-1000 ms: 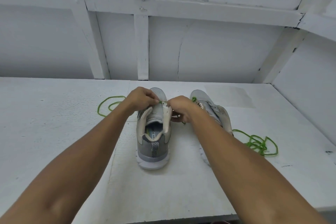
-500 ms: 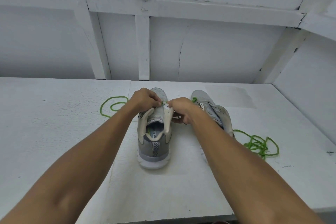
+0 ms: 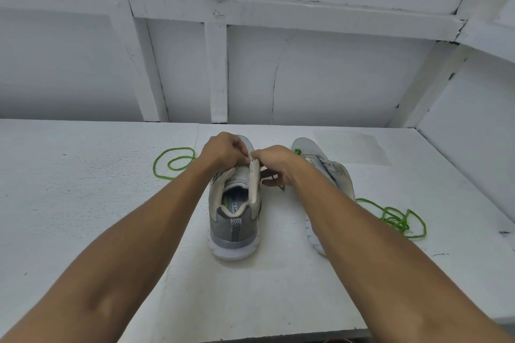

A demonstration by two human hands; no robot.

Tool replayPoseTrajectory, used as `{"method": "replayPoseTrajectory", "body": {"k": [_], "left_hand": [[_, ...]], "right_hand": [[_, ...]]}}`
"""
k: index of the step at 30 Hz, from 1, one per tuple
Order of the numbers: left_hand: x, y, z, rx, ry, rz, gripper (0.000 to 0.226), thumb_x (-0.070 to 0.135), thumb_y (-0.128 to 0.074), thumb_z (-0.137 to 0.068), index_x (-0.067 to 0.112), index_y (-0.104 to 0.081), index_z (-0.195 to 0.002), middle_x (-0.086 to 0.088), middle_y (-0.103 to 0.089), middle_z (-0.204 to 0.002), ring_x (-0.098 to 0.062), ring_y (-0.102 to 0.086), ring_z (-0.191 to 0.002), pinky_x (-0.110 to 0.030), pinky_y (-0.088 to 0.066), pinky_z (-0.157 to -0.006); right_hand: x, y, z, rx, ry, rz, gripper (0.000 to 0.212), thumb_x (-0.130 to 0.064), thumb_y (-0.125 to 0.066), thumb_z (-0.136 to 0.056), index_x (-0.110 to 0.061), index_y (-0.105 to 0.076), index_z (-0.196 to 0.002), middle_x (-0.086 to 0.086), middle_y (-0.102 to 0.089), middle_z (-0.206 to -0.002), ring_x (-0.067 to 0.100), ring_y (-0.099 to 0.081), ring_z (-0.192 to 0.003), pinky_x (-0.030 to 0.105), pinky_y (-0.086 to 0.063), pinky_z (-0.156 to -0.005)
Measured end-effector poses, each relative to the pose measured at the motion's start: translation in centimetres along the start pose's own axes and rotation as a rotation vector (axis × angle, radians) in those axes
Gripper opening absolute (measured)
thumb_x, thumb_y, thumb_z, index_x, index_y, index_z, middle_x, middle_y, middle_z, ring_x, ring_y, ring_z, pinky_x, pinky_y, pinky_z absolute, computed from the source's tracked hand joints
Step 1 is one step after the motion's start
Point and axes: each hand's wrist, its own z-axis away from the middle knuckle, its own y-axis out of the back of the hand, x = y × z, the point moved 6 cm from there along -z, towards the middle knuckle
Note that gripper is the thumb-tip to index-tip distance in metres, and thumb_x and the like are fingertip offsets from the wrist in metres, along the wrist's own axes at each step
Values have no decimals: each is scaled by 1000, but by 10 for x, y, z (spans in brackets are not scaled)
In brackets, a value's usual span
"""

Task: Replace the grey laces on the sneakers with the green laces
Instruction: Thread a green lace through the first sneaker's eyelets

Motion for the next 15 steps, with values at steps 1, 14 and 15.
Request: {"method": "replayPoseTrajectory", "body": {"k": [1,14,15], "left_hand": [[1,0,0,2,-7,-9,17,21,-85,-69,24,-68,-72,4,-72,-78,-16,-67,-84,-36,-55,-85],[-25,20,25,-1,253,-50,34,41,-72,-80,9,-63,-85,-4,-62,-76,-19,-57,-69,-26,-47,-59],[-31,19,30,-21,305,61,35,40,-71,-81,6,-64,-84,-6,-62,-72,-19,-56,-62,-25,-48,-55]], "right_hand": [[-1,1,-1,2,1,7,23,-28,-49,-99,-15,-58,-82,3,-62,-81,14,-59,-62,25,-47,-57],[-58,50,-10,326,343,-276,16,-13,-45,-94,-13,-53,-80,6,-55,-80,24,-59,-70,38,-55,-70],[-75,68,-6,297,370,-603,18,-8,-40,-95,-12,-49,-80,7,-51,-78,24,-58,-66,35,-55,-65]]}}
